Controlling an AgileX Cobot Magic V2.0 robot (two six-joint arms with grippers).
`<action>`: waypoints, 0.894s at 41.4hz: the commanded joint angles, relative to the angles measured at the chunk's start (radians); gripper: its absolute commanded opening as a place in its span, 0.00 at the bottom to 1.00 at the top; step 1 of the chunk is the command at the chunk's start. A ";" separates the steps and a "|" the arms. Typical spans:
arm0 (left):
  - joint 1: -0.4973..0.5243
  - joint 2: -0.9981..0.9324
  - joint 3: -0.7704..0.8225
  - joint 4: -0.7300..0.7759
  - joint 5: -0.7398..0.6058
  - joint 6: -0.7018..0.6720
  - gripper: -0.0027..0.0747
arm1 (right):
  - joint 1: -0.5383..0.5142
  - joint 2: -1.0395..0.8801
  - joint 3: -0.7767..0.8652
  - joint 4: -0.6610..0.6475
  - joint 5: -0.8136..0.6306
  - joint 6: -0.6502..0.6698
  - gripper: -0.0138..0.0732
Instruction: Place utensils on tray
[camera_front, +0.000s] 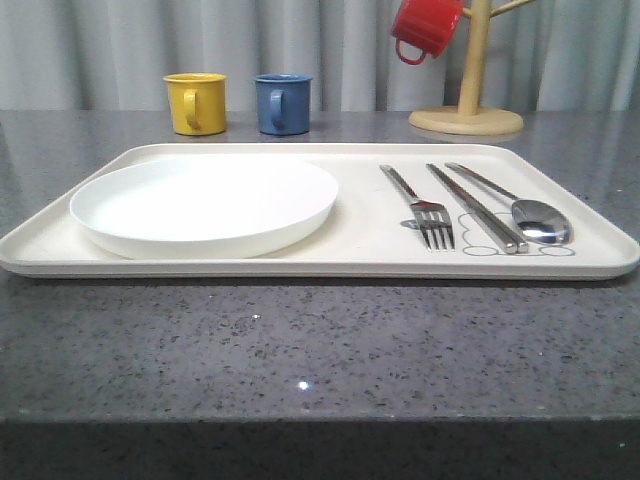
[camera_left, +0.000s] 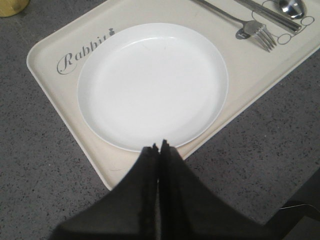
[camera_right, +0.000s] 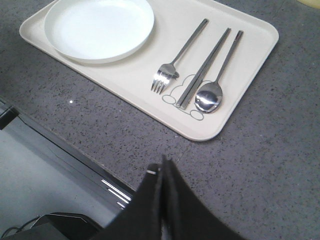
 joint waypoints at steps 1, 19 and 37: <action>-0.006 -0.008 -0.026 0.006 -0.071 0.002 0.01 | 0.003 0.006 -0.022 0.012 -0.052 -0.011 0.08; -0.010 -0.018 -0.005 0.023 -0.088 0.002 0.01 | 0.003 0.006 -0.022 0.012 -0.052 -0.011 0.08; 0.410 -0.381 0.261 0.039 -0.220 0.002 0.01 | 0.001 0.006 -0.022 0.012 -0.052 -0.011 0.08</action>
